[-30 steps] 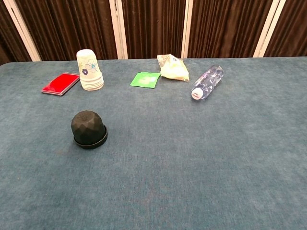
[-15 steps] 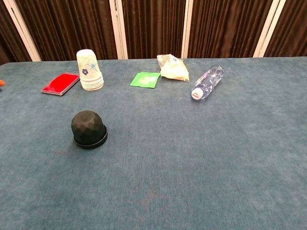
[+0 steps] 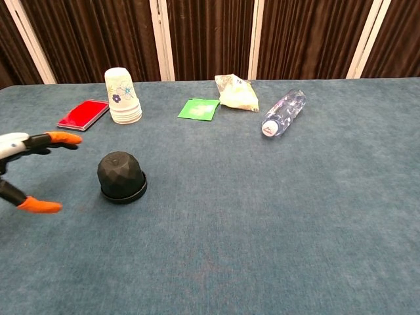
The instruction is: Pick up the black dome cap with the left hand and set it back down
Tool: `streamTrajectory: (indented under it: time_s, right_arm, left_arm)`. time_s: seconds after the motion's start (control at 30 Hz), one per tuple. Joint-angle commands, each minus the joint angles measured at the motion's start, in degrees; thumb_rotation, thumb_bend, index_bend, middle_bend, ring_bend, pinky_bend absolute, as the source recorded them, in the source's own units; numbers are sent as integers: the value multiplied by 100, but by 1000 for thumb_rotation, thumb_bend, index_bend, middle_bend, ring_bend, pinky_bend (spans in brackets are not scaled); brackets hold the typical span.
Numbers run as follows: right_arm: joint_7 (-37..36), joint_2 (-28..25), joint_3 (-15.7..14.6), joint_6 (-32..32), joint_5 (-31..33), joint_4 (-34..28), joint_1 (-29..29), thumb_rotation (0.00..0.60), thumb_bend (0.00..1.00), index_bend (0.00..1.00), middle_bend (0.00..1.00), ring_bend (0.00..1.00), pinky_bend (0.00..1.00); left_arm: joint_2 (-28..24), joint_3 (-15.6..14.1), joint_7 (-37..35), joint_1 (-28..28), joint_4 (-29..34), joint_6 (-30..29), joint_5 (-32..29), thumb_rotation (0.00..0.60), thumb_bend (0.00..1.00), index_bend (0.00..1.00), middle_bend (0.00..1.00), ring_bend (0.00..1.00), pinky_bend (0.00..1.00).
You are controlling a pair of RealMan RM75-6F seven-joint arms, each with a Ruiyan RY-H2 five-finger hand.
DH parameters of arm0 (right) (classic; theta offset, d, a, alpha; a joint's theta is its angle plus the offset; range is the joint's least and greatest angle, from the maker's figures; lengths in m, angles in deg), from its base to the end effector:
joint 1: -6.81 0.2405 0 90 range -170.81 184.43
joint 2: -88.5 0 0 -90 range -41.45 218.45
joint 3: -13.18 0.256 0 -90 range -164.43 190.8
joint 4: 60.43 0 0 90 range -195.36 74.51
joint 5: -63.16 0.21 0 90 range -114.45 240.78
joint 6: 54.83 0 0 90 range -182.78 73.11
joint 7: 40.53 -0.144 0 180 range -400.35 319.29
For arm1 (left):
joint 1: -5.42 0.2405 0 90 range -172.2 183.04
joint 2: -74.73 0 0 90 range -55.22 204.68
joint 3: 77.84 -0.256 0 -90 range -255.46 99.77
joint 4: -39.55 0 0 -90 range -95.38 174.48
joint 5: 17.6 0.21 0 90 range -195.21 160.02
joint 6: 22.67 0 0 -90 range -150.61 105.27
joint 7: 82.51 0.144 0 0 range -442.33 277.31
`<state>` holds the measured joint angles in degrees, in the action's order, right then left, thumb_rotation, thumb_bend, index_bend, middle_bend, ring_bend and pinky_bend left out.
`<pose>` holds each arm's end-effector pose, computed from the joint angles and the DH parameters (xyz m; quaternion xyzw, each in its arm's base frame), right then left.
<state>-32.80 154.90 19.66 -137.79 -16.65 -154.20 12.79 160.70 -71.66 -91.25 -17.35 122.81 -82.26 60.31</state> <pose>-0.3096 -0.1989 0.1533 0.5752 -0.3822 0.3641 0.6249 -0.2485 0.2677 0.0001 -0.6214 -0.5467 -0.4138 0.3791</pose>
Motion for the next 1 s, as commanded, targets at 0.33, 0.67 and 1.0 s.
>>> streamTrajectory:
  time_s: [0.33, 0.67, 1.0]
  right_arm:
    - [-90, 6, 9, 98, 56, 61, 34, 600, 153, 42, 24, 43, 11]
    - [-72, 26, 22, 150, 85, 85, 72, 600, 152, 42, 24, 43, 11]
    - [-70, 63, -6, 162, 69, 113, 73, 600, 152, 42, 23, 43, 10]
  left_arm:
    - [875, 149, -329, -252, -805, -43, -14, 600, 149, 112, 98, 0, 0]
    - [1254, 172, -187, -406, -1077, 81, -129, 600, 149, 117, 126, 0, 0]
    - [1529, 207, 107, -495, -1101, -38, -136, 600, 149, 118, 201, 0, 0]
